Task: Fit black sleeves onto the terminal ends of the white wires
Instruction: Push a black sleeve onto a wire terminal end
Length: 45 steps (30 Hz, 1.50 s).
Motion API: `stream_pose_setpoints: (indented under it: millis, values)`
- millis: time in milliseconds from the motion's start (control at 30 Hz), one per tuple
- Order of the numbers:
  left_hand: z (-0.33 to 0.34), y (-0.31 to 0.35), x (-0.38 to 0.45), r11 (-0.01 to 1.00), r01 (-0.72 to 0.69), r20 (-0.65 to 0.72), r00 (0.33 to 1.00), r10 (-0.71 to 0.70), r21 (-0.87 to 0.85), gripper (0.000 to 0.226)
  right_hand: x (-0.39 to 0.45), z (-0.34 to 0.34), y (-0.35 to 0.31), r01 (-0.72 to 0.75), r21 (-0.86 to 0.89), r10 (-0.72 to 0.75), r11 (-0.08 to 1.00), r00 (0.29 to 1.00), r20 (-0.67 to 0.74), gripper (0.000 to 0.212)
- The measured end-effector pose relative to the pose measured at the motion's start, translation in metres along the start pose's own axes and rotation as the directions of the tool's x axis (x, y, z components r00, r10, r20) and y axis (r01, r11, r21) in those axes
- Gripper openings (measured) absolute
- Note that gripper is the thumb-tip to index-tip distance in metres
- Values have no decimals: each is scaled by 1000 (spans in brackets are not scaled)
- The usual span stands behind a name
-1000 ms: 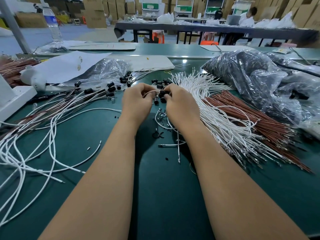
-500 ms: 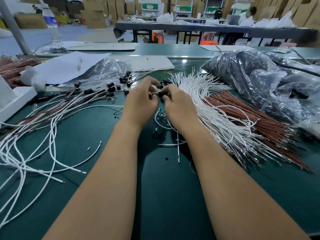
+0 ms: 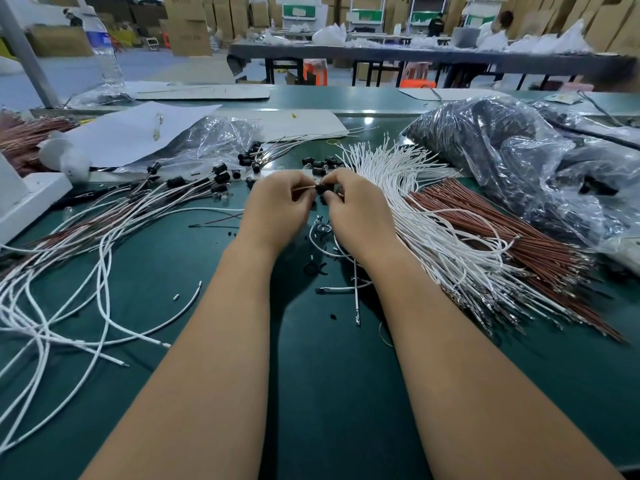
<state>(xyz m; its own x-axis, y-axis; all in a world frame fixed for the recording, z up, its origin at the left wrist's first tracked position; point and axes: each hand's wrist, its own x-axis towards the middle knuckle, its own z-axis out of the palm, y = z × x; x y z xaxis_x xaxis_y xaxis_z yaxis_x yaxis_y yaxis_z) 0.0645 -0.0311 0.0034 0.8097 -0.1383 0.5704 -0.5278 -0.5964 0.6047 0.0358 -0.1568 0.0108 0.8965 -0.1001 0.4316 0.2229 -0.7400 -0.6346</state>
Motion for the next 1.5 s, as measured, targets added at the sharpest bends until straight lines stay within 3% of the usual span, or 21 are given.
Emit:
stream_pose_setpoints:
  millis: [233,433,800,1000,1500]
  values:
    - [-2,-5,0,996,79,-98,992,-82,-35,12,1,-5,2,-98,85,103,992,993,-54,14]
    - [-1,-5,0,994,77,-94,992,-85,-81,10,3,-6,-1,-142,258,165,956,984,-71,13]
    - [1,-4,-1,991,62,-78,994,-72,-118,4,9,-4,6,-145,382,202,913,973,-113,8]
    - [0,-2,-2,991,68,-45,996,-73,-113,6,10,-5,6,-132,422,203,897,971,-129,17]
    - [1,6,-5,985,88,36,996,-83,-146,8,10,-6,8,-93,425,177,901,971,-163,14]
